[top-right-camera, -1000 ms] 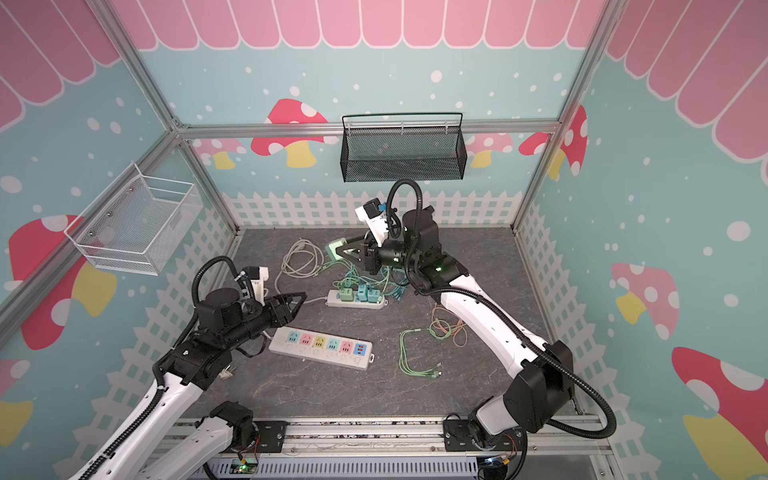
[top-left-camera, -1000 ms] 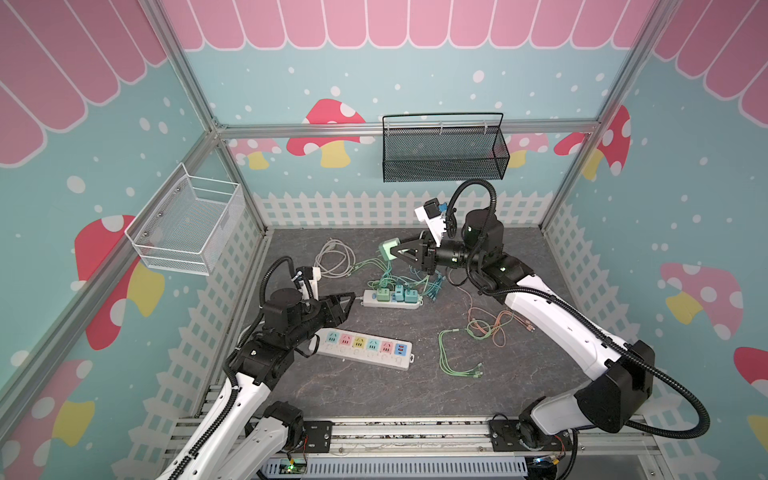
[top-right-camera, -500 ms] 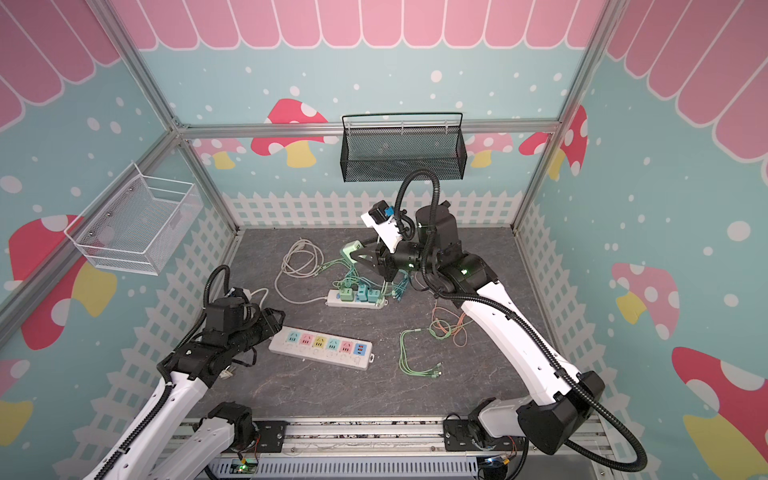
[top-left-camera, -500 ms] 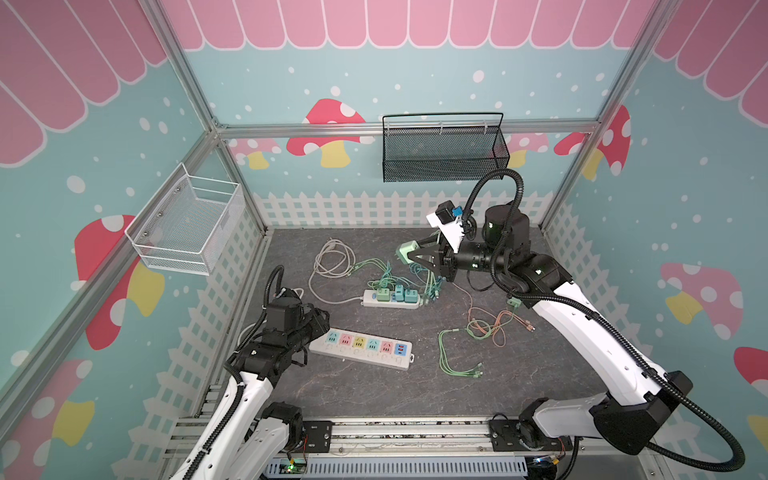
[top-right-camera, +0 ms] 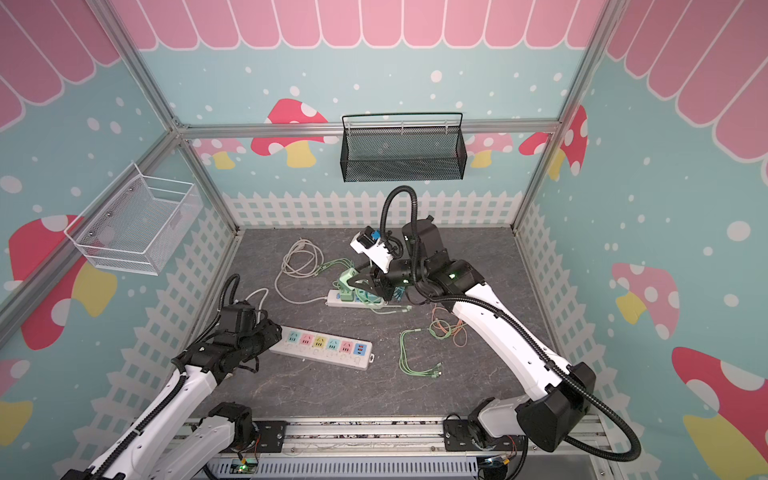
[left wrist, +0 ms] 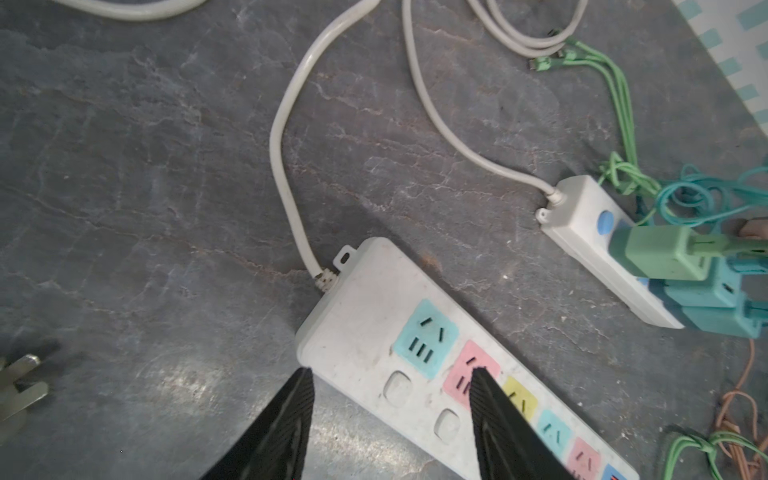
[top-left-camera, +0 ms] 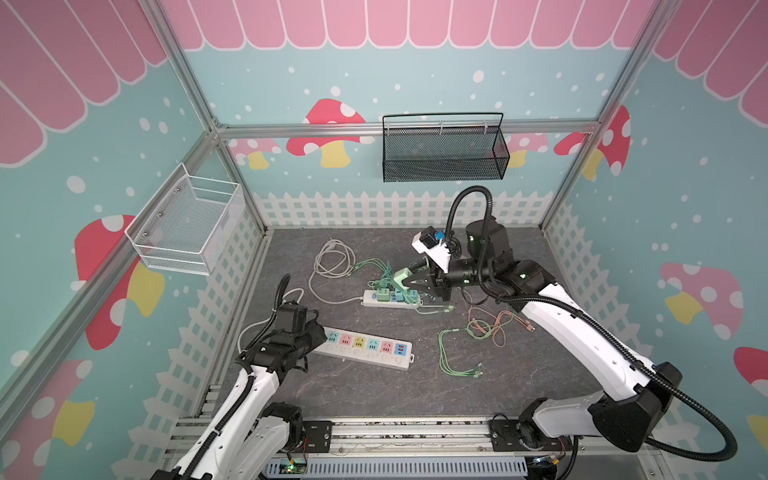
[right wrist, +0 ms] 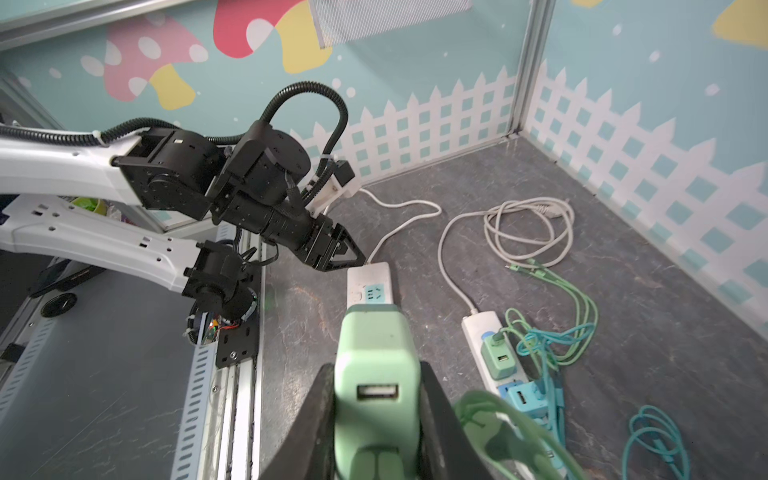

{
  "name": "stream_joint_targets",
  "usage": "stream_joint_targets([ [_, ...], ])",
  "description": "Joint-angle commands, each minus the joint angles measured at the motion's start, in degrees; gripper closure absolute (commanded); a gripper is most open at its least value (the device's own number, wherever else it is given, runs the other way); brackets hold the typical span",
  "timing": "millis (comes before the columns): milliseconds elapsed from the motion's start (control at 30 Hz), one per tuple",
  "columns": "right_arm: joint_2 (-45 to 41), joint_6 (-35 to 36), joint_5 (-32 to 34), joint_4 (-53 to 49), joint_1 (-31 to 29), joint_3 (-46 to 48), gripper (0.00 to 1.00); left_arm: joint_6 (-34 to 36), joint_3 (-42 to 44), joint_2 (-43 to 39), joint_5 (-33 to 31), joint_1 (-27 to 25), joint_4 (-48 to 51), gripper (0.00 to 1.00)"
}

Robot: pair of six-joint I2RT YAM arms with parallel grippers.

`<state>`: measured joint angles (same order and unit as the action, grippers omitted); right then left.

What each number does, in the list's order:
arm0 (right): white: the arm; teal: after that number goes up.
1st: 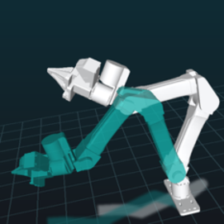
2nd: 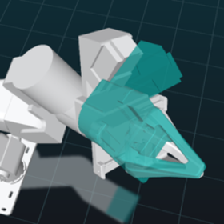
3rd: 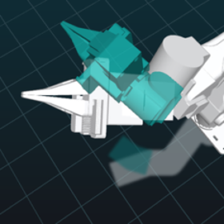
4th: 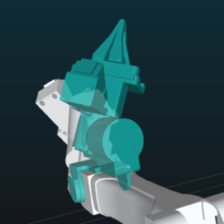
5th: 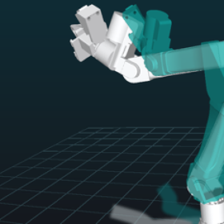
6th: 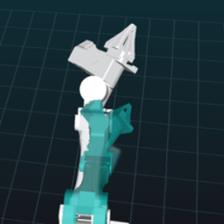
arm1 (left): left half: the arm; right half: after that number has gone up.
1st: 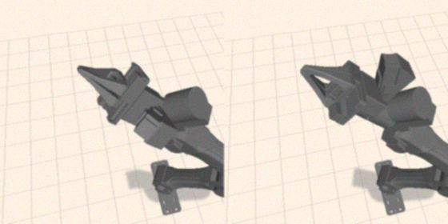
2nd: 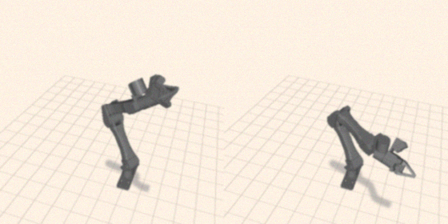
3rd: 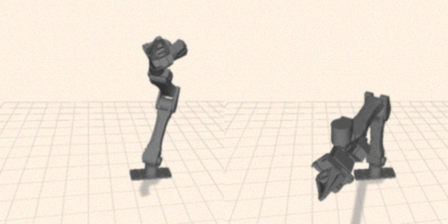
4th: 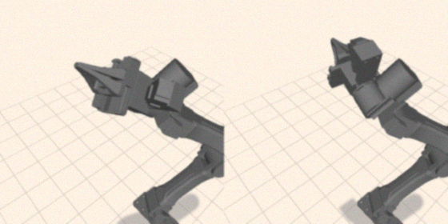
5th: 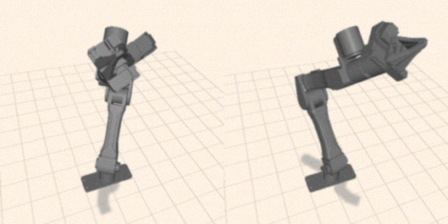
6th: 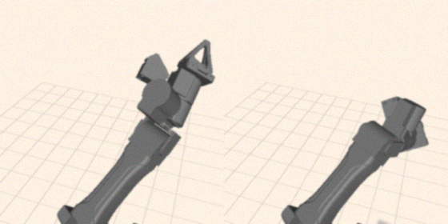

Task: Insert the plug
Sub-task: 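Carry the light green charger over the long strip while left lowers back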

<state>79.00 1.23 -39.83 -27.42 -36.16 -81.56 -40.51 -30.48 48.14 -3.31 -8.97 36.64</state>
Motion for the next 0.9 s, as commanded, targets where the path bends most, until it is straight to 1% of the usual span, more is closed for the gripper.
stream_joint_targets([
  [0, 1.54, 1.06, -2.18, 2.45, -1.70, 2.14, 1.00, -2.28, 2.09, 0.59, -2.65, 0.61, -1.56, 0.41],
  [233, 7.99, 1.29, -0.29, 4.97, -6.19, 2.97, 1.00, -2.99, 4.78, 0.82, -3.50, 1.62, -3.58, 0.41],
  [433, 15.79, 0.54, 3.33, 6.00, -9.21, -0.16, 1.00, -3.00, 6.64, 1.69, -1.48, 2.83, -5.81, 0.42],
  [567, 21.59, 1.12, 5.96, 5.98, -10.69, -3.30, 1.00, -2.86, 8.06, 1.69, 0.24, 3.67, -7.85, 0.45],
  [733, 29.16, 3.66, 7.97, 3.51, -12.88, -9.06, 1.00, -2.73, 9.04, 1.27, 1.31, 4.50, -8.75, 0.49],
  [867, 35.40, 4.35, 7.88, 1.48, -14.21, -14.53, 1.00, -2.66, 9.63, 0.69, 1.72, 5.40, -9.72, 0.51],
])
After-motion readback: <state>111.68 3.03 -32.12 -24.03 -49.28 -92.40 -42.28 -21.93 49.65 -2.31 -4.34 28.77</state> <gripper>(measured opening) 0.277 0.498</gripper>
